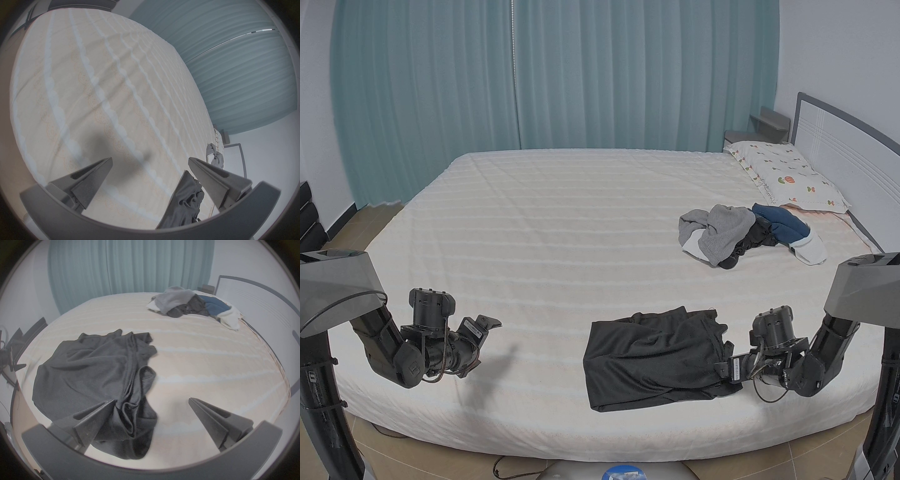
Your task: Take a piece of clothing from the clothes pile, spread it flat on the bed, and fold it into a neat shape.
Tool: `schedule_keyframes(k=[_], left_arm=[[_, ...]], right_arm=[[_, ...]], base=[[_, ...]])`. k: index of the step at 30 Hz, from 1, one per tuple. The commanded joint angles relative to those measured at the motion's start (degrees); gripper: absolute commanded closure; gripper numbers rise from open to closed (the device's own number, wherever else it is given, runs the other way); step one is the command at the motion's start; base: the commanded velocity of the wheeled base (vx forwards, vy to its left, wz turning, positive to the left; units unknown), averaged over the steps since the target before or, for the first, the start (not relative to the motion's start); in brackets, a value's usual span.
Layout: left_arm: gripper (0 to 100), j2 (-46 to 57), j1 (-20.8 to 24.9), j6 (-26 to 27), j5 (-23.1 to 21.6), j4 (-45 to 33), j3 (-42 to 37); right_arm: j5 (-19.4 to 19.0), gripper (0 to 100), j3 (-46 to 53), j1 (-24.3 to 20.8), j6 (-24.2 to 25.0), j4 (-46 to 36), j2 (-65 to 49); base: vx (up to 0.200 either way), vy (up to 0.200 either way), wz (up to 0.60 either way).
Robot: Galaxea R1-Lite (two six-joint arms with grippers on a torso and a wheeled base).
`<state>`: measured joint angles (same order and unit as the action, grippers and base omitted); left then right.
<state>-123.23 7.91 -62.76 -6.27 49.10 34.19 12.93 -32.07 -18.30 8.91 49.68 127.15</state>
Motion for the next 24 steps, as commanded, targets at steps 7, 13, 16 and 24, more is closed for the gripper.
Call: schedule_keyframes(k=[7,13,16,24], left_arm=[[0,-0.3,0.0,0.0,-0.1,-0.1,0.1],[0,-0.4,0.0,0.0,0.0,-0.1,0.2],[0,-0.4,0.0,0.0,-0.1,-0.1,0.2],[0,-0.5,0.0,0.4,-0.1,-0.1,0.2]], right_arm=[[-5.9,0,13.9,8.3,0.3,14.2,-2.6],[-12.1,0,13.6,9.1,9.9,19.2,-2.7],[-17.9,0,12.7,8.4,14.3,19.2,-2.0],[-23.1,0,9.5,6.0,22.1,18.9,0.6]], base=[[0.000,0.000,0.00],[0.000,0.000,0.00],[0.000,0.000,0.00],[0.000,0.000,0.00]])
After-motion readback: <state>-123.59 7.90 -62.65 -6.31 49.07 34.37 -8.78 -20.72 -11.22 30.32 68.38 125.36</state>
